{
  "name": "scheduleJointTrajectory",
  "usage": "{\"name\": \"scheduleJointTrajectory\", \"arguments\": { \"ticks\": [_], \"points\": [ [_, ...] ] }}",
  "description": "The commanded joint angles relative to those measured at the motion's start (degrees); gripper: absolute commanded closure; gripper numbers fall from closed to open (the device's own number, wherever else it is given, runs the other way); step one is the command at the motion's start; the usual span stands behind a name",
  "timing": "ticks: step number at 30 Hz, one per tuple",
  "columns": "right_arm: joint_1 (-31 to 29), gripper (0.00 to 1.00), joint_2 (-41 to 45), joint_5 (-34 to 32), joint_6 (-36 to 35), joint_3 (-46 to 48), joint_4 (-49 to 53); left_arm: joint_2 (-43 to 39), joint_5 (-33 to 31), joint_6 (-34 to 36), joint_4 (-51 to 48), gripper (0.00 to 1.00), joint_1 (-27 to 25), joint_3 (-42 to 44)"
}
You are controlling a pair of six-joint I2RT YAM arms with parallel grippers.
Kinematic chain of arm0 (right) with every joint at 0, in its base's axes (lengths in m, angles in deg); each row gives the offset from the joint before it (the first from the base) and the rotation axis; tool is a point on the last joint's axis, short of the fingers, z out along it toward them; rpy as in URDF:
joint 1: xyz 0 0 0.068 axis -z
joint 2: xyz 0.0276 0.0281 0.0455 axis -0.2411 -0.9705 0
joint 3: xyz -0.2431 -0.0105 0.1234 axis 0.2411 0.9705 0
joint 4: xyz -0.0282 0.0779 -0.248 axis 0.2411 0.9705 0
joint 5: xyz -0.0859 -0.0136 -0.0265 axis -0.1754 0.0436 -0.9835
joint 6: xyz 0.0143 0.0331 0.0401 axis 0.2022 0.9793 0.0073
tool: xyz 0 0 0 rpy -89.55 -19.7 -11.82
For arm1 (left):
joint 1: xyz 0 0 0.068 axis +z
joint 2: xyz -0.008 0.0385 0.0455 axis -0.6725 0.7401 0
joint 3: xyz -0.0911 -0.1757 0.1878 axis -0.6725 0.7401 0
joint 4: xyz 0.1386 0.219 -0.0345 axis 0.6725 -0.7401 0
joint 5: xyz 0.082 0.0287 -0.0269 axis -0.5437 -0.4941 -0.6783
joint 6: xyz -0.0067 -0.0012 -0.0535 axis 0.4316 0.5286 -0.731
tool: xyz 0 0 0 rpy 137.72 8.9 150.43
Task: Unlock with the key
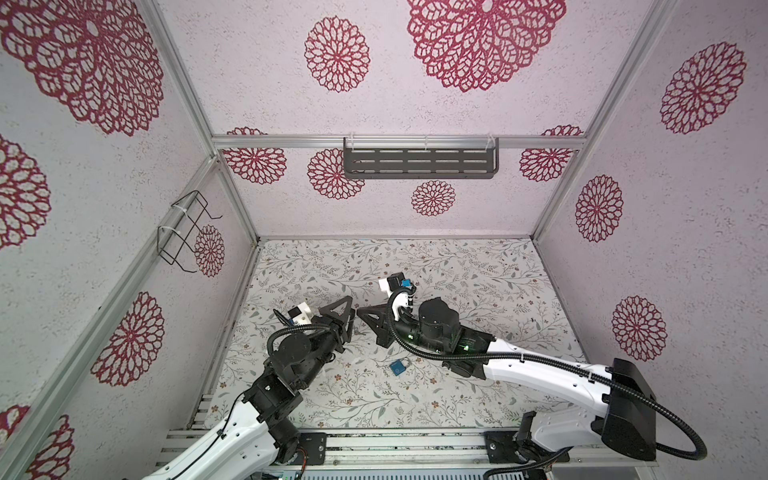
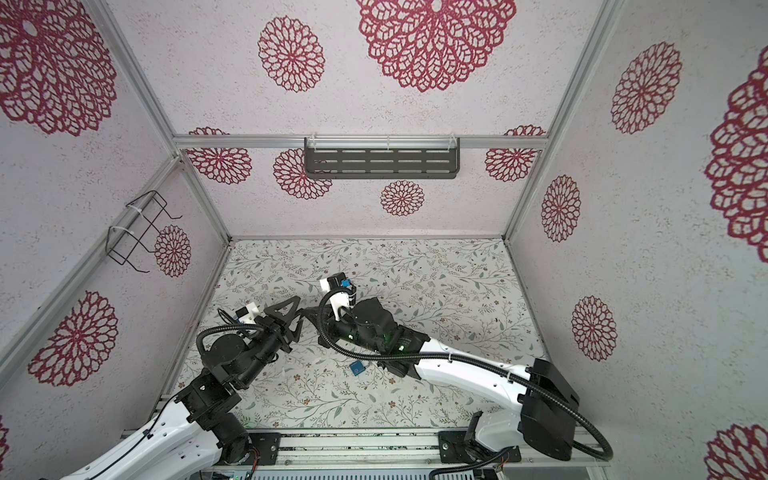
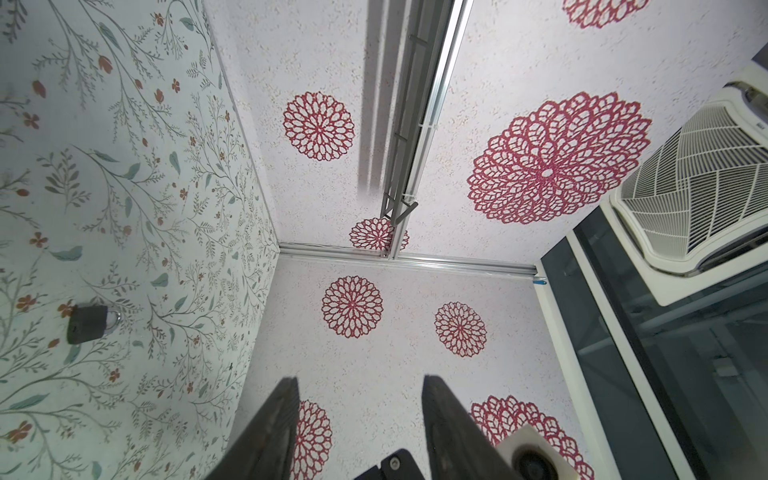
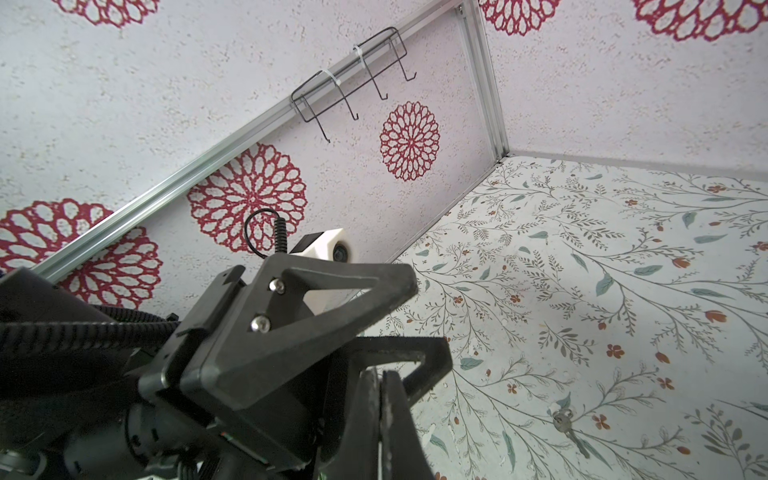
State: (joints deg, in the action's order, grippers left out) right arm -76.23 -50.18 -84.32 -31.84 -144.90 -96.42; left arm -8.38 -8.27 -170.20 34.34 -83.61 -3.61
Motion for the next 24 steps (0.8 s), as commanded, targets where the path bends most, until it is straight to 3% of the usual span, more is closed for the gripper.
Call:
{"name": "scheduleJointTrajectory", "arguments": {
  "ticks": [1, 9, 24],
  "points": [
    [0.31, 1.00, 0.98, 0.85, -0.93, -0.78, -2.34, -0.17, -0.10, 0.40, 0.01, 0.55, -0.49, -0.41],
    [0.32, 1.00, 0.51, 3.65, -3.04, -0.70, -3.66, -0.02, -0.08, 0.33, -0.29, 0.68, -0.47, -0.46],
    [0.32, 1.00, 0.95, 2.28, -6.29, -0.39, -1.55, -0.56, -1.01, 0.59, -2.16, 0.95, -0.41, -0.29]
  ]
}}
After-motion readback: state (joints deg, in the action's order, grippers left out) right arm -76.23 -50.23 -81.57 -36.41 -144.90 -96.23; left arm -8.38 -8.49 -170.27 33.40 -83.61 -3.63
